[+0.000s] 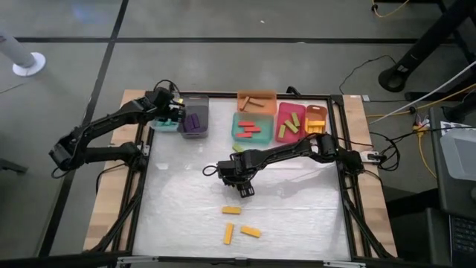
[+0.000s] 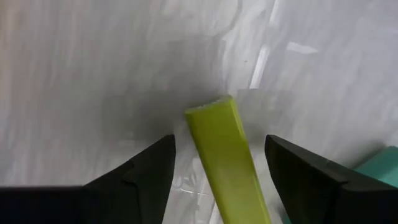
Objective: Sort blocks
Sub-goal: Put the light green block into the pink bin, then put the yellow block into the right orange bin
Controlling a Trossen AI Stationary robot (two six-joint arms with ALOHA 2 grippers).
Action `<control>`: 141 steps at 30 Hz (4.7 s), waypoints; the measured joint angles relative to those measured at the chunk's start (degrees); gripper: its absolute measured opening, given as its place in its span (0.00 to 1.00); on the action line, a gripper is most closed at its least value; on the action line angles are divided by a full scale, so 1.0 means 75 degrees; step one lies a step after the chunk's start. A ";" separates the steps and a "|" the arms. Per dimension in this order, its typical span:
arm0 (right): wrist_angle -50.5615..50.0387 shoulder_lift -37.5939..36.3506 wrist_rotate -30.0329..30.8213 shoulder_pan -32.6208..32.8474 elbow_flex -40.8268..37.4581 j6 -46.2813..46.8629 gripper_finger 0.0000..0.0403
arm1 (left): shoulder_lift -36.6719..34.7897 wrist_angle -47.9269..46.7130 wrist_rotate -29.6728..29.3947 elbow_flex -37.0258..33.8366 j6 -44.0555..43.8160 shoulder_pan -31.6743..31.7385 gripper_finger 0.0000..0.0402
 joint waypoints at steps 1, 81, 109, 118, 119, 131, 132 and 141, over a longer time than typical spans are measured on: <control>-0.0001 0.0006 -0.0038 -0.0020 0.0001 0.0005 0.60 | 0.0000 0.0011 0.0276 0.0003 0.0019 -0.0001 0.42; -0.3394 -0.3627 0.1098 -0.4791 -0.2424 0.0903 0.30 | 0.3909 0.8608 0.2316 0.0012 0.1654 -0.6173 0.42; -0.3121 -0.3618 0.0739 -0.4791 -0.2422 0.0967 0.64 | 0.4803 0.8099 0.0906 0.0041 0.2322 -0.9705 0.42; -0.3118 -0.3615 0.0681 -0.4791 -0.2419 0.0967 0.64 | 0.5787 0.8371 0.0670 0.0573 0.2613 -0.9978 0.42; -0.3121 -0.3615 0.0681 -0.4791 -0.2422 0.0967 0.64 | 0.5892 0.8369 0.0591 0.0621 0.2610 -0.9988 0.42; -0.3285 -0.3615 0.0681 -0.4785 -0.2419 0.0967 0.64 | 0.6620 0.8360 0.0367 0.0708 0.2180 -1.0009 0.42; -0.3387 -0.3615 0.0667 -0.4782 -0.2416 0.0972 0.64 | 0.6663 0.8387 0.0361 0.0709 0.2191 -1.0008 0.42; -0.4211 -0.3787 -0.0741 -0.4681 -0.1724 0.1488 0.64 | 0.6672 0.8363 0.0159 0.0712 0.2347 -0.9924 0.26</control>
